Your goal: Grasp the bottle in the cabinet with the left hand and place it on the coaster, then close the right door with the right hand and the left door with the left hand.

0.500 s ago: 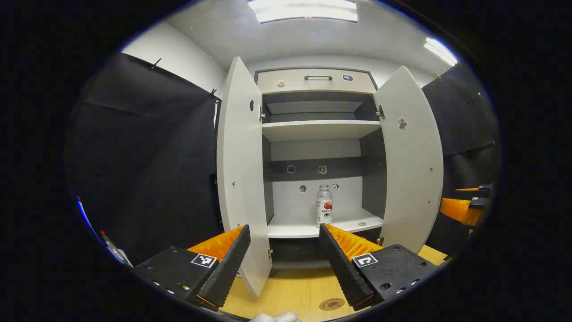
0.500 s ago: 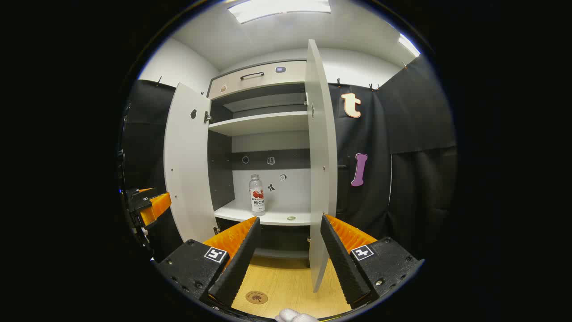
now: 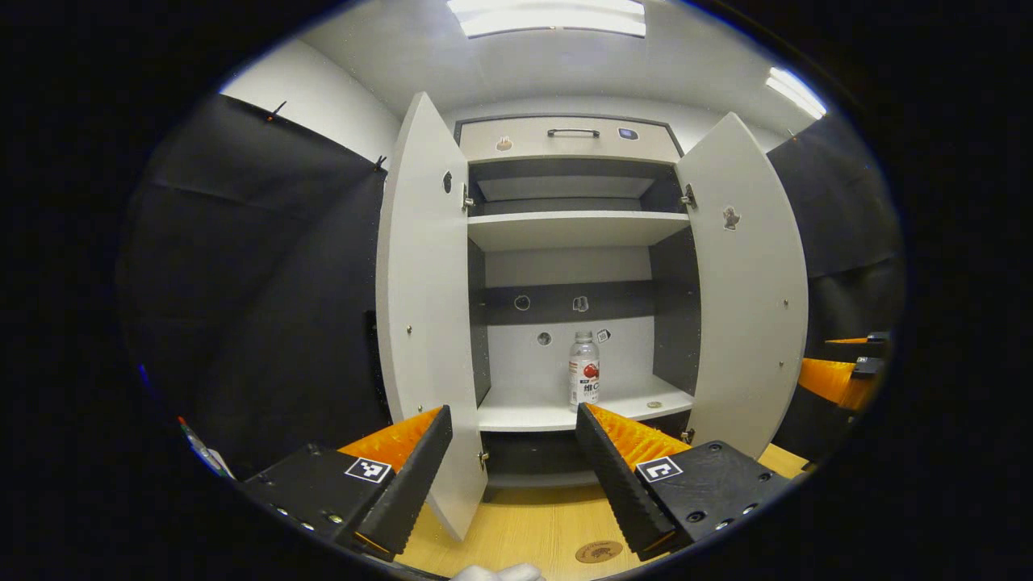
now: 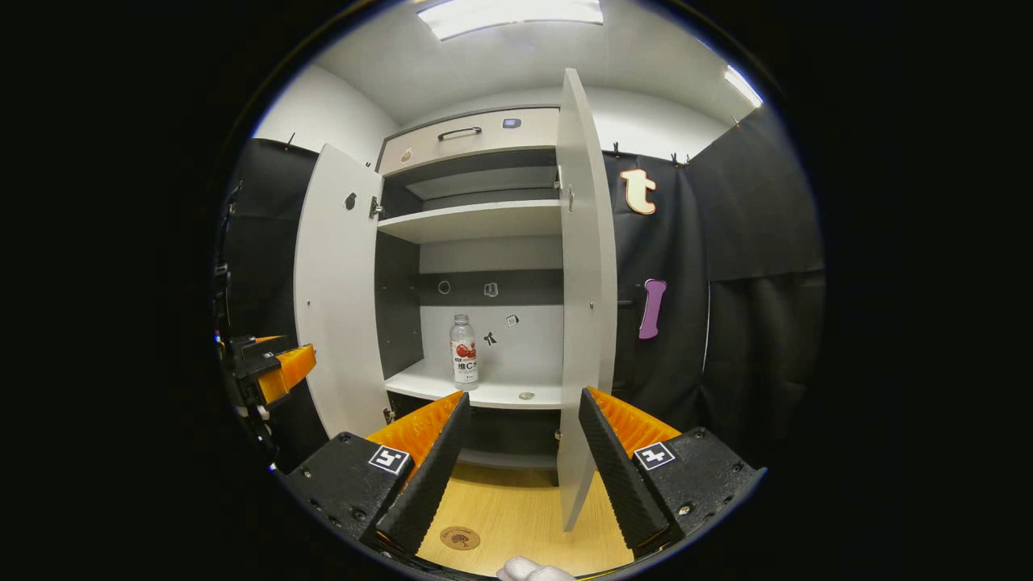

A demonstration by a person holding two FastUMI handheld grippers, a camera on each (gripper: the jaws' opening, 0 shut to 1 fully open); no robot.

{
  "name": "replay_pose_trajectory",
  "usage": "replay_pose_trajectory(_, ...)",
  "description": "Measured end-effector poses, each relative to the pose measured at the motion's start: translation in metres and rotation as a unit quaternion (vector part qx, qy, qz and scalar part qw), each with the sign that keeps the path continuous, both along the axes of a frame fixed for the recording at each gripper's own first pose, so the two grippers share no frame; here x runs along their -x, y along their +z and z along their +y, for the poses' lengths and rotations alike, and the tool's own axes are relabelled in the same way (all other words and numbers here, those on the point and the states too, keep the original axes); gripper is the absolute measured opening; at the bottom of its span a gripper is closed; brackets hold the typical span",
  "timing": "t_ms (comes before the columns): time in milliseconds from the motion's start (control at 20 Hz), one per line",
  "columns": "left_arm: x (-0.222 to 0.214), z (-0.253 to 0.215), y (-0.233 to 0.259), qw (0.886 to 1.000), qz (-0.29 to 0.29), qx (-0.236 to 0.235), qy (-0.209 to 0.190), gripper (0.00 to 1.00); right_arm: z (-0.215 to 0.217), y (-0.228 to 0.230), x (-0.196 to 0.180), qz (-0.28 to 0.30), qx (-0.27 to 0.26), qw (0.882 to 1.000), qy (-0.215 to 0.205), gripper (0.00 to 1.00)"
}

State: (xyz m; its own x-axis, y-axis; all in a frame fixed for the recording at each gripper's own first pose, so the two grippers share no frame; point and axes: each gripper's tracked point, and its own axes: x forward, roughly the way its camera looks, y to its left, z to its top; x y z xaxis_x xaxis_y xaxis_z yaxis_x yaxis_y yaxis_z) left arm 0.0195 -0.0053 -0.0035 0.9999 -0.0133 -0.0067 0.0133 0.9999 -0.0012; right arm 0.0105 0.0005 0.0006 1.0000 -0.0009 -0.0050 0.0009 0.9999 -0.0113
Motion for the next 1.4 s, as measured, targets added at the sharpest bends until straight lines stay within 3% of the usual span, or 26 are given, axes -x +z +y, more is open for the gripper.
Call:
replay_pose_trajectory(300, -0.017, -0.009, -0.002, 1.000, -0.002, -0.002, -0.008, 0.91, -0.003, 0.000, -0.006, 0.001, 0.001, 1.000, -0.001, 0.83)
replay_pose_trajectory(400, -0.028, -0.010, -0.002, 1.000, -0.002, -0.003, -0.008, 0.94, -0.005, 0.001, -0.007, 0.003, 0.001, 1.000, 0.001, 0.83)
replay_pose_trajectory(650, -0.070, -0.026, 0.001, 1.000, -0.009, -0.001, -0.024, 0.94, -0.017, 0.006, -0.009, 0.006, 0.001, 1.000, -0.012, 0.83)
replay_pose_trajectory(750, -0.093, -0.035, 0.005, 0.999, -0.017, 0.001, -0.032, 0.91, -0.022, 0.008, -0.009, 0.011, 0.000, 1.000, -0.016, 0.83)
replay_pose_trajectory(1100, -0.198, -0.082, 0.011, 0.997, -0.034, 0.004, -0.064, 0.94, -0.041, 0.018, -0.006, 0.017, -0.002, 0.999, -0.039, 0.83)
replay_pose_trajectory(1400, -0.289, -0.115, -0.012, 0.997, -0.017, 0.016, -0.070, 0.95, -0.068, 0.014, 0.002, 0.040, 0.004, 0.997, -0.072, 0.83)
